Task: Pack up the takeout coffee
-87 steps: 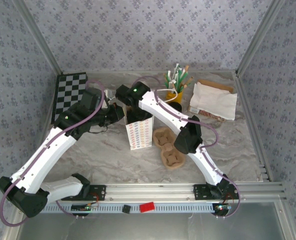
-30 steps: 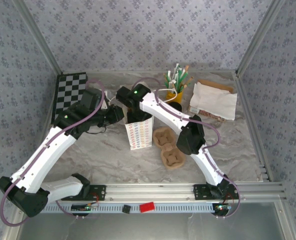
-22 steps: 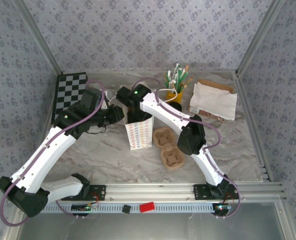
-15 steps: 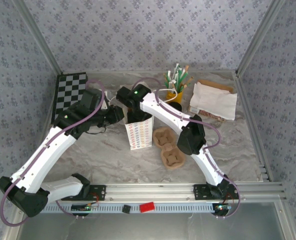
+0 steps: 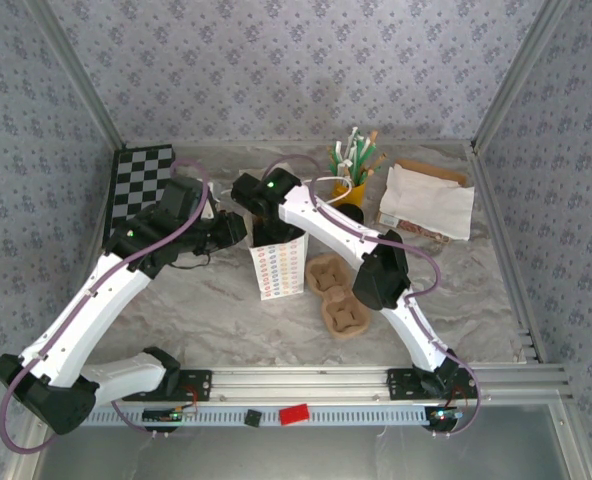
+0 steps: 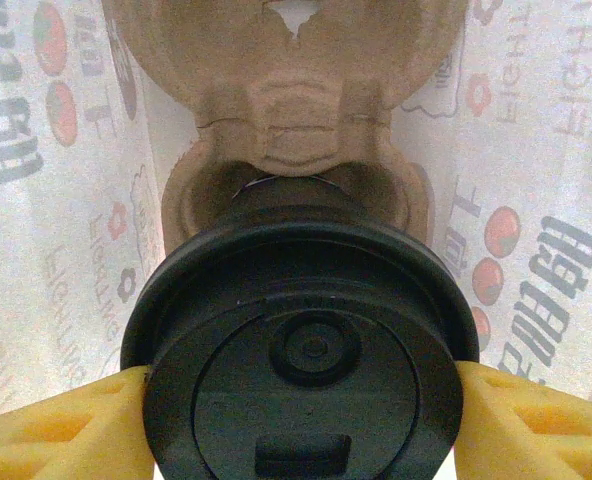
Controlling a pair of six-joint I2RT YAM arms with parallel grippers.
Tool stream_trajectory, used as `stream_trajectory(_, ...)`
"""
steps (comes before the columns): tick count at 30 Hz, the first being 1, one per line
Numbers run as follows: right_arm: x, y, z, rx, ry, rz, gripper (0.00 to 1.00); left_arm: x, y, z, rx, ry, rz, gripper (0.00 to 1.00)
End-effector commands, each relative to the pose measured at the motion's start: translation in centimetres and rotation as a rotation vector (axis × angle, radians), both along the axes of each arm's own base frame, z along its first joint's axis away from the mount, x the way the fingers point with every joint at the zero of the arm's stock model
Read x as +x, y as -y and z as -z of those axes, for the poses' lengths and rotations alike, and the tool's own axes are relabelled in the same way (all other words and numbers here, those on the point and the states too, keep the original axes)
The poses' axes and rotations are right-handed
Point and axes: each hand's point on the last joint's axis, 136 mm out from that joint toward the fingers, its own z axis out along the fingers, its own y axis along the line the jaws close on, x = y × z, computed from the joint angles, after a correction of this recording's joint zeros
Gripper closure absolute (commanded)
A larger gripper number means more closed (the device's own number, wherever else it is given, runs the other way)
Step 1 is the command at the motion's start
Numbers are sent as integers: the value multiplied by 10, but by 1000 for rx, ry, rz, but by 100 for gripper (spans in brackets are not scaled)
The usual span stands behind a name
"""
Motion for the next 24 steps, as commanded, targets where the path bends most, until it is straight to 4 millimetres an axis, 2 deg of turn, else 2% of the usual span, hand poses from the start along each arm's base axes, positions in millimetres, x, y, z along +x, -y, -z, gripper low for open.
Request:
stream_trajectory(1, -5, 10, 2, -52, -24, 13, 30, -2, -7, -11, 12, 22, -8, 71)
stream_trajectory(24, -6, 12, -10, -59, -3, 10, 15, 0, -4, -9, 6, 16, -4, 70)
